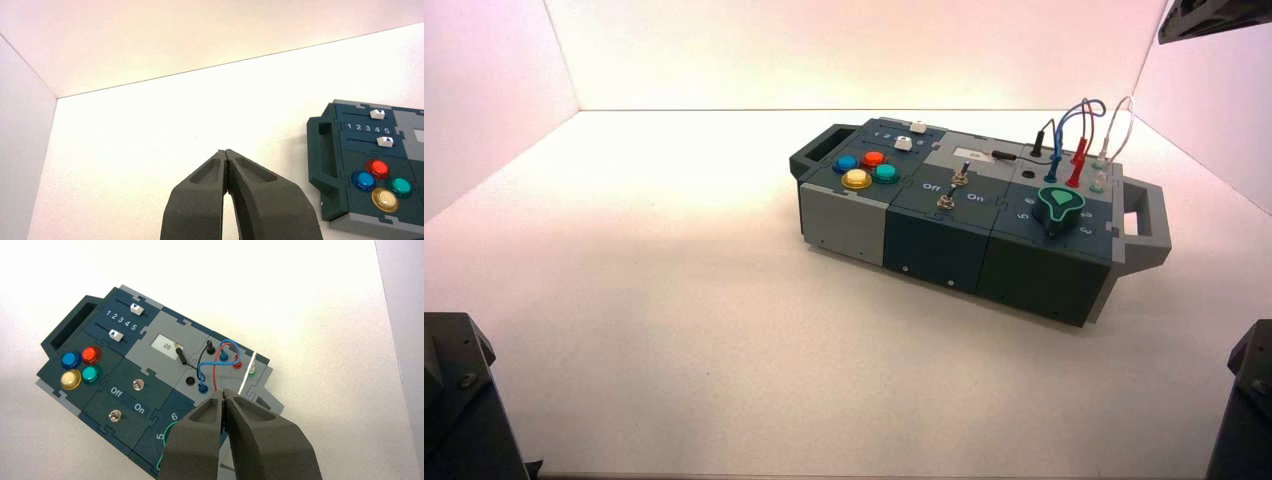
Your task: Flip the bottom switch off with the right gripper.
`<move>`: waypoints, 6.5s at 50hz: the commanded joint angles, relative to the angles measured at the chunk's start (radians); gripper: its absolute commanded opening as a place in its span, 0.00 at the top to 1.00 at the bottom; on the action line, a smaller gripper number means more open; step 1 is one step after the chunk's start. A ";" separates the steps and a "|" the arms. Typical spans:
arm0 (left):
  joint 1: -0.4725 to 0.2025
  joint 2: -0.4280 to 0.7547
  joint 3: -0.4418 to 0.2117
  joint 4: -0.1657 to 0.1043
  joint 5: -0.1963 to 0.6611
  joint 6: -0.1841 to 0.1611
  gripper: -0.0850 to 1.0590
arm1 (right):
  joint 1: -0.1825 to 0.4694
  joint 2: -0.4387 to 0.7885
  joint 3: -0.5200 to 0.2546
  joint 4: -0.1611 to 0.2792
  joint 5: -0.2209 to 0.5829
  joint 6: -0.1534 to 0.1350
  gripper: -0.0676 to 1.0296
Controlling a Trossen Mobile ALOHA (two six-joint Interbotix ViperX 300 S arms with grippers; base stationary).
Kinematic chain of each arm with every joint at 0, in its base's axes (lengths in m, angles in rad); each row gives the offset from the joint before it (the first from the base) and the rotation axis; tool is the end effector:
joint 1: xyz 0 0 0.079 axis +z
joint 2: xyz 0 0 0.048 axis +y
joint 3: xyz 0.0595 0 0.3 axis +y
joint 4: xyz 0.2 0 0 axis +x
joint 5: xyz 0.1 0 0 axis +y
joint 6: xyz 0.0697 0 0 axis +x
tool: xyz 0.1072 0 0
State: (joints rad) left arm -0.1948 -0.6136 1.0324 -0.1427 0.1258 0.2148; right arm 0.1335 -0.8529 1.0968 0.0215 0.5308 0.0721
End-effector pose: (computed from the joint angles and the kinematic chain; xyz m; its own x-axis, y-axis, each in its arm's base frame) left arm 0.2951 -0.0614 0.1931 0.8362 -0.1832 -0.5169 0.2451 0.9680 0.0534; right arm 0.2284 0.0326 0.1730 0.7069 0.1059 -0.6994 -0.0775 0.9944 0.0723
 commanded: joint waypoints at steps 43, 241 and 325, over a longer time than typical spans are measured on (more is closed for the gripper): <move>-0.207 0.383 -0.301 -0.011 0.098 -0.015 0.95 | 0.071 0.098 -0.057 0.009 -0.003 0.000 0.96; -0.354 1.100 -0.701 0.002 0.219 0.069 0.95 | 0.393 0.687 -0.232 0.253 0.098 -0.008 0.96; -0.354 1.120 -0.696 0.002 0.215 0.075 0.95 | 0.387 0.808 -0.285 0.302 -0.008 0.021 0.96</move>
State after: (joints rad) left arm -0.5599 0.4694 0.3145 -0.1457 0.3359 0.2638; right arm 0.5231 -0.0353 0.8498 0.3252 0.5308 0.0890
